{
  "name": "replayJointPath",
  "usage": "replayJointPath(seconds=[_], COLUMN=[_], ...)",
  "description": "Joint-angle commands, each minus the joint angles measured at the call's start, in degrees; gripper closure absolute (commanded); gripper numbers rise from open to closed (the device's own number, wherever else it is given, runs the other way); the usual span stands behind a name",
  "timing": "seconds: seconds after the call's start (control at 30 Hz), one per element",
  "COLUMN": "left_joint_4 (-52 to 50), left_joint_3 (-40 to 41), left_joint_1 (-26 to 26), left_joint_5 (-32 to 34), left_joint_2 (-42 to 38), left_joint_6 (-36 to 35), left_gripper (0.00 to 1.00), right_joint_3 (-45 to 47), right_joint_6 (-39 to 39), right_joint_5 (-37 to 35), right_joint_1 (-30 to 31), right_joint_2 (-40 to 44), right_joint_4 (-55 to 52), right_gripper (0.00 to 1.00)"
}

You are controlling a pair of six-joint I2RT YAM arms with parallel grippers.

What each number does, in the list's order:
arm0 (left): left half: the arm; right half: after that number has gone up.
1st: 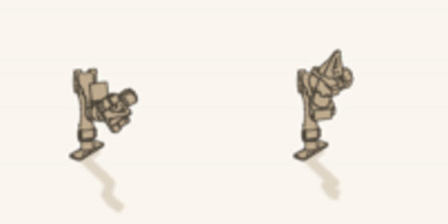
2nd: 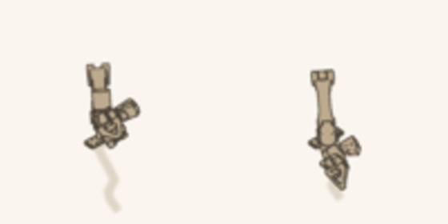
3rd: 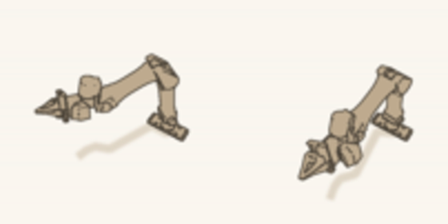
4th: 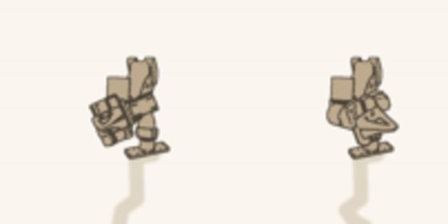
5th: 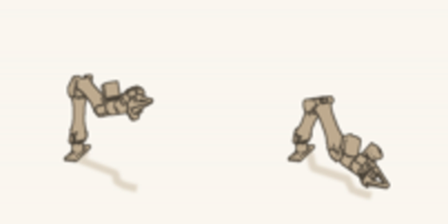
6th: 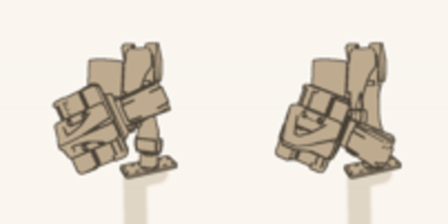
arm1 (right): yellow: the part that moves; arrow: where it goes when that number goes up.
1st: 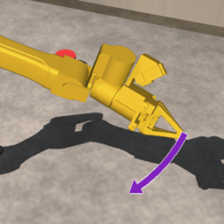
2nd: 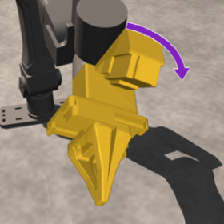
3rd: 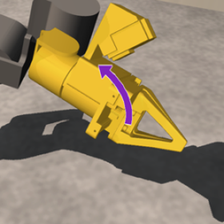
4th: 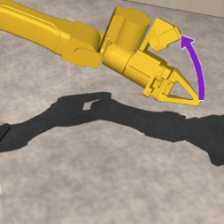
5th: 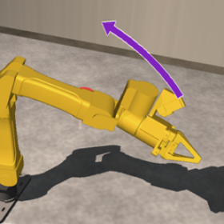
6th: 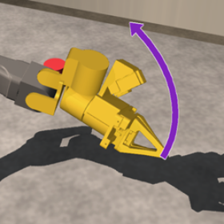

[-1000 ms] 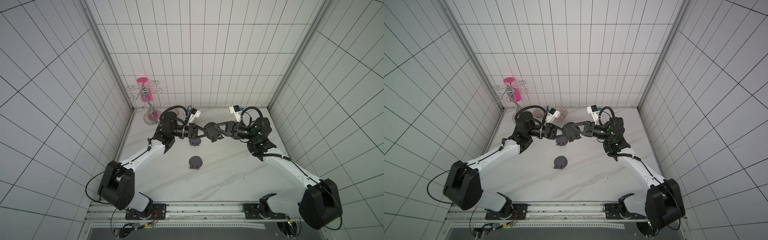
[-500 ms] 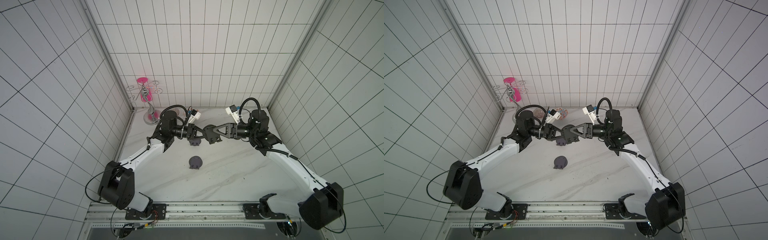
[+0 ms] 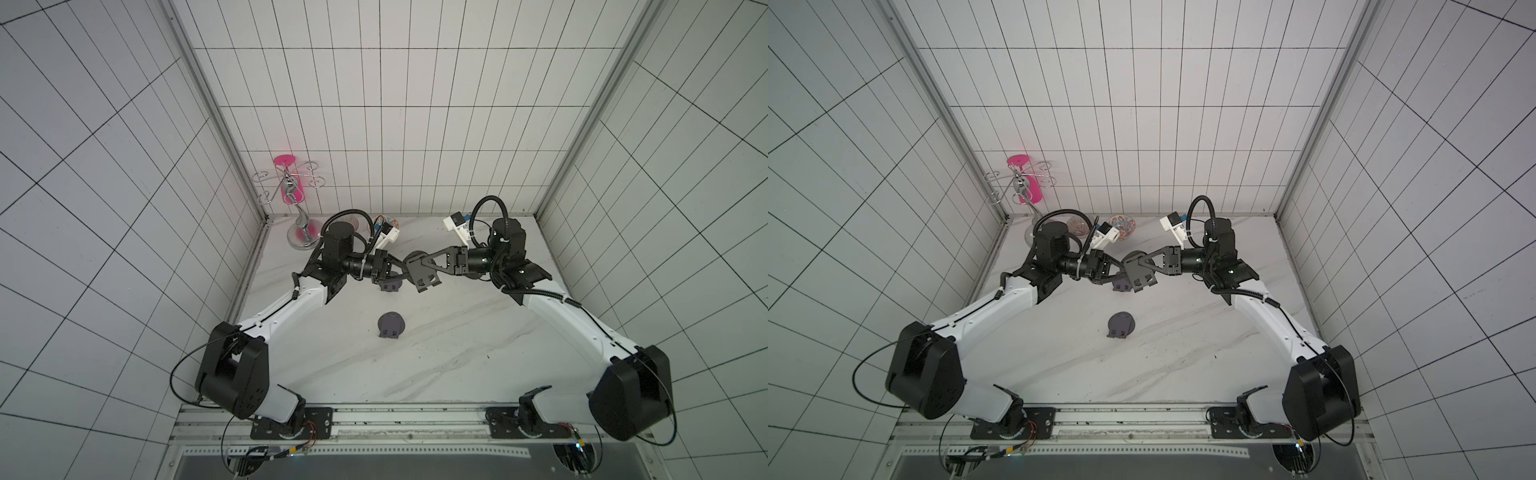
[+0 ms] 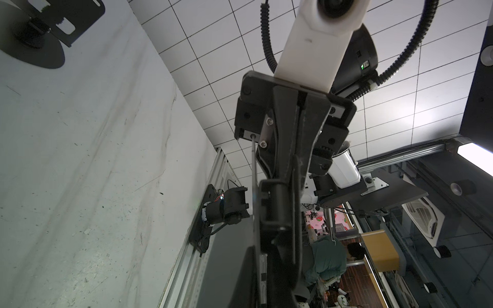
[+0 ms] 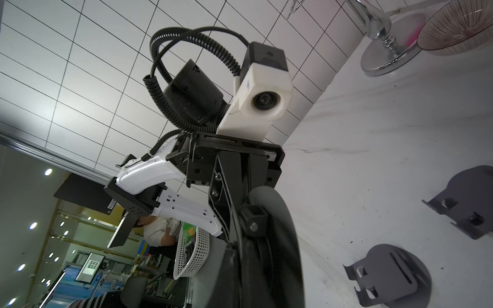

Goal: Open the phone stand

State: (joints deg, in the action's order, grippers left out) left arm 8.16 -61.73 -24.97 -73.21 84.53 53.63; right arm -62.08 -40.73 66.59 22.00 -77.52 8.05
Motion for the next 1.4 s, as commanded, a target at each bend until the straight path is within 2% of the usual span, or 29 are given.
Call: replayJointPath(seconds=[0.0, 0.13, 0.23, 0.4, 0.6, 0.8, 1.07, 1.37], left_joint_4=[5.5, 5.5, 5.7, 5.8, 6.2, 6.0, -0.5, -8.3], left_joint_3=[-3.8, -2.3, -0.9, 1.0, 2.3, 3.3, 4.8, 5.2], left_joint_1=[-1.0, -0.6, 0.0, 0.2, 0.3, 0.3, 0.2, -0.8], left_joint_5=[-0.1, -0.3, -0.4, -0.7, -0.9, -1.0, 0.0, 1.4], left_joint_2=[-1.5, -1.1, -1.4, -0.4, 2.2, 4.6, 6.3, 8.6], left_joint_6=[1.2, 1.9, 2.0, 2.4, 2.4, 2.0, -3.1, -10.1], left_gripper=[1.0, 1.0, 1.0, 1.0, 1.0, 1.0, 1.0, 1.0], right_joint_3=[2.5, 3.6, 5.2, 9.4, 11.1, 9.9, 6.8, 3.6], right_joint_6=[0.5, -1.6, -6.2, -18.2, -28.4, -34.5, -33.5, -38.1], right_joint_5=[-0.2, -2.4, -3.4, -5.5, -8.7, -9.3, -11.1, -15.9], right_joint_1=[1.7, 1.7, 1.6, 1.6, 1.6, 1.5, 0.7, 0.4], right_joint_2=[-0.6, 1.1, 1.4, 0.4, -2.5, -4.5, -2.7, -3.3], right_joint_4=[1.8, 7.9, 16.5, 37.7, 56.9, 65.9, 65.0, 71.1], right_gripper=[1.0, 1.0, 1.0, 1.0, 1.0, 1.0, 1.0, 1.0])
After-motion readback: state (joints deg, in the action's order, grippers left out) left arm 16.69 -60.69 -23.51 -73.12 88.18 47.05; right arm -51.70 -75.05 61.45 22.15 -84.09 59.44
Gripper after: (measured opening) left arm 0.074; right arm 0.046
